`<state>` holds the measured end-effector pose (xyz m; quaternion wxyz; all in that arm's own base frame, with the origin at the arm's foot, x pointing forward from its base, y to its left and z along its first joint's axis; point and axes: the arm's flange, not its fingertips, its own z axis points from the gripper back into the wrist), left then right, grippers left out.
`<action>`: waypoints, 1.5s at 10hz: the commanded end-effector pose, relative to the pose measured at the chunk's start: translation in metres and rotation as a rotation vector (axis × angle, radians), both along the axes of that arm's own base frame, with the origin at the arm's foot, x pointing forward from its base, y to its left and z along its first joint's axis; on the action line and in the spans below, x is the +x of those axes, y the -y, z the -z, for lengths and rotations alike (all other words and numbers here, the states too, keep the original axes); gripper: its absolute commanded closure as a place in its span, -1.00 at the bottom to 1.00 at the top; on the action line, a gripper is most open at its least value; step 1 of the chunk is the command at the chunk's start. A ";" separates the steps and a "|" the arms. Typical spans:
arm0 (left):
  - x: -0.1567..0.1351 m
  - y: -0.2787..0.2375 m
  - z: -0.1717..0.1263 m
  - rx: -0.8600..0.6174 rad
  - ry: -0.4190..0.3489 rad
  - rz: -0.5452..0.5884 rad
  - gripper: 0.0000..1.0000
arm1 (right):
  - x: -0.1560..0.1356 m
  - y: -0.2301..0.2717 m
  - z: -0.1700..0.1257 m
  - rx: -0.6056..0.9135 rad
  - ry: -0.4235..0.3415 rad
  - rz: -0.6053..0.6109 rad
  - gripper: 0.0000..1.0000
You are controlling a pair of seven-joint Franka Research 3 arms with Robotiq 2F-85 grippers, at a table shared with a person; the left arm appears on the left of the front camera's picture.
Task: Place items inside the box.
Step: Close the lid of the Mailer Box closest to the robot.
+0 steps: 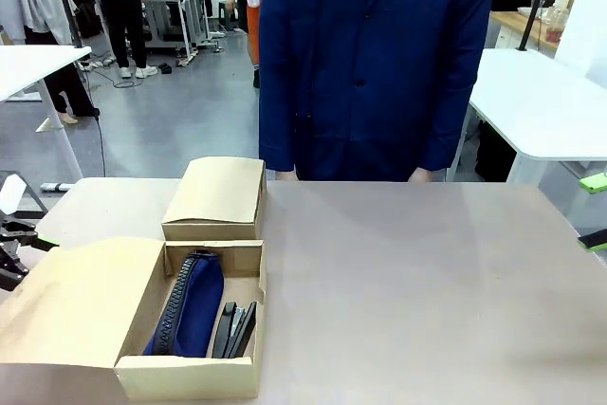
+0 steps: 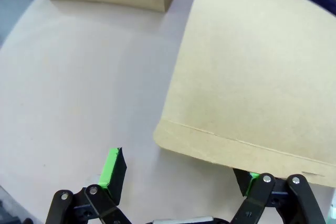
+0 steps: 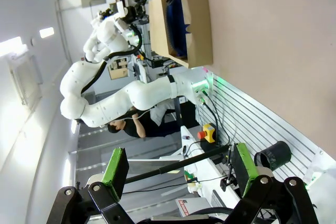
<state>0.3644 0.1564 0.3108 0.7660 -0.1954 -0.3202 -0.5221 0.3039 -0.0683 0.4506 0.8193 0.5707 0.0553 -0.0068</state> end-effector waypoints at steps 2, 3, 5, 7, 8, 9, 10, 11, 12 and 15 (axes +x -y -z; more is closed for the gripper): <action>0.003 -0.006 -0.004 -0.113 0.056 0.013 -1.00 | 0.000 -0.001 -0.005 0.014 -0.014 0.007 -1.00; 0.001 -0.003 -0.009 -0.160 0.075 0.021 -1.00 | 0.000 -0.001 -0.005 0.014 -0.014 0.007 -1.00; -0.004 0.005 -0.031 -0.284 0.139 0.012 -1.00 | 0.000 -0.001 -0.005 0.014 -0.014 0.007 -1.00; -0.010 0.018 -0.061 -0.384 0.194 -0.012 -1.00 | 0.000 -0.001 -0.005 0.014 -0.014 0.007 -1.00; -0.014 0.027 -0.077 -0.398 0.230 -0.025 -1.00 | 0.000 -0.001 -0.005 0.014 -0.014 0.007 -1.00; -0.018 0.038 -0.093 -0.414 0.241 -0.027 -1.00 | 0.000 -0.001 -0.005 0.014 -0.014 0.007 -1.00; -0.020 0.051 -0.107 -0.428 0.244 -0.014 -1.00 | 0.000 -0.001 -0.005 0.014 -0.014 0.007 -1.00; -0.018 0.066 -0.118 -0.444 0.233 -0.003 -1.00 | 0.000 -0.001 -0.005 0.014 -0.014 0.007 -1.00; -0.017 0.082 -0.129 -0.450 0.242 0.018 -1.00 | 0.000 -0.001 -0.005 0.014 -0.014 0.007 -1.00; -0.023 0.149 -0.125 -0.467 0.151 0.244 -1.00 | 0.000 -0.001 -0.005 0.014 -0.014 0.007 -1.00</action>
